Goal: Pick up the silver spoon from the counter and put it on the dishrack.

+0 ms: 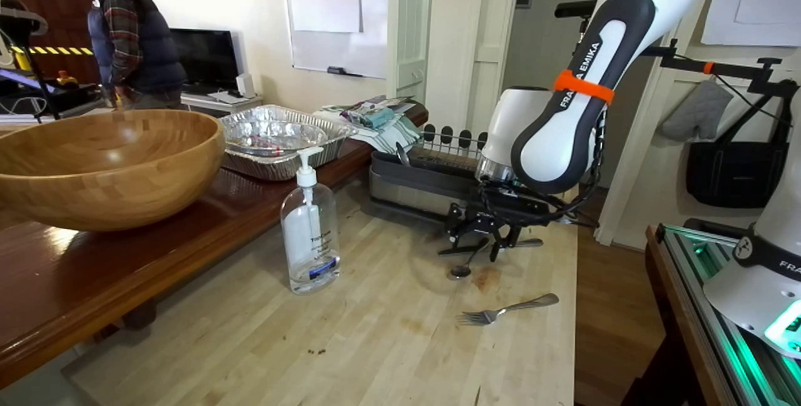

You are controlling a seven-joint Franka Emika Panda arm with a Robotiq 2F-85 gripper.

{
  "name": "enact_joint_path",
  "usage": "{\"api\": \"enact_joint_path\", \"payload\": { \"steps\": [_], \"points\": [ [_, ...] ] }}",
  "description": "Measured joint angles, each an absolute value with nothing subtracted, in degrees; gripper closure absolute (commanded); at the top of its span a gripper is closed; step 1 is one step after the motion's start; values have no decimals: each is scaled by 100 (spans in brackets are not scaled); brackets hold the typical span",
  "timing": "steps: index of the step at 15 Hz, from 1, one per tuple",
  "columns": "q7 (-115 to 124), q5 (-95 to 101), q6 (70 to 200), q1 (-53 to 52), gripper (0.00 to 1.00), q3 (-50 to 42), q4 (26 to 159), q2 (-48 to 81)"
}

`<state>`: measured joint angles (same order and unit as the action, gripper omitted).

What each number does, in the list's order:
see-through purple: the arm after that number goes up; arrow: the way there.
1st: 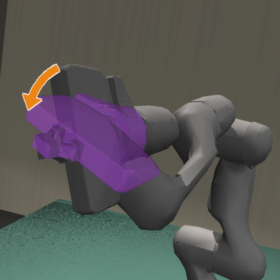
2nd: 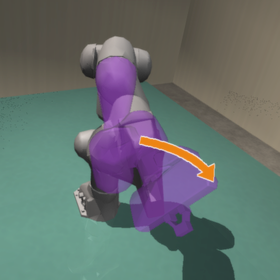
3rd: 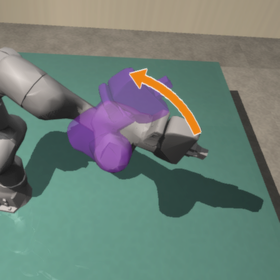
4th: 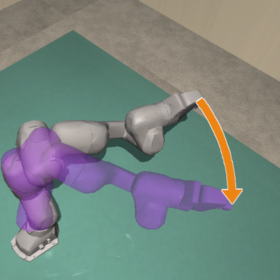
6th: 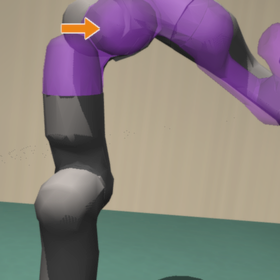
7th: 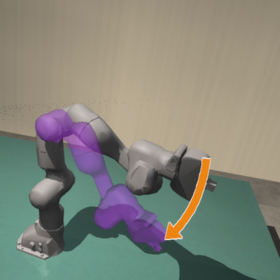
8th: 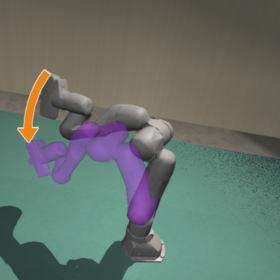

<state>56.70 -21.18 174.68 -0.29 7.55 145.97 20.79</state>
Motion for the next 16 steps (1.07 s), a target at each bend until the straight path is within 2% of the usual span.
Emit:
{"api": "enact_joint_path", "payload": {
  "steps": [7, 16],
  "points": [
    [5554, -2195, 17468, -29, 99, 756, 14508, 2215],
    [5461, -2198, 17469, -30, 97, 773, 14468, 2220]
  ]
}}
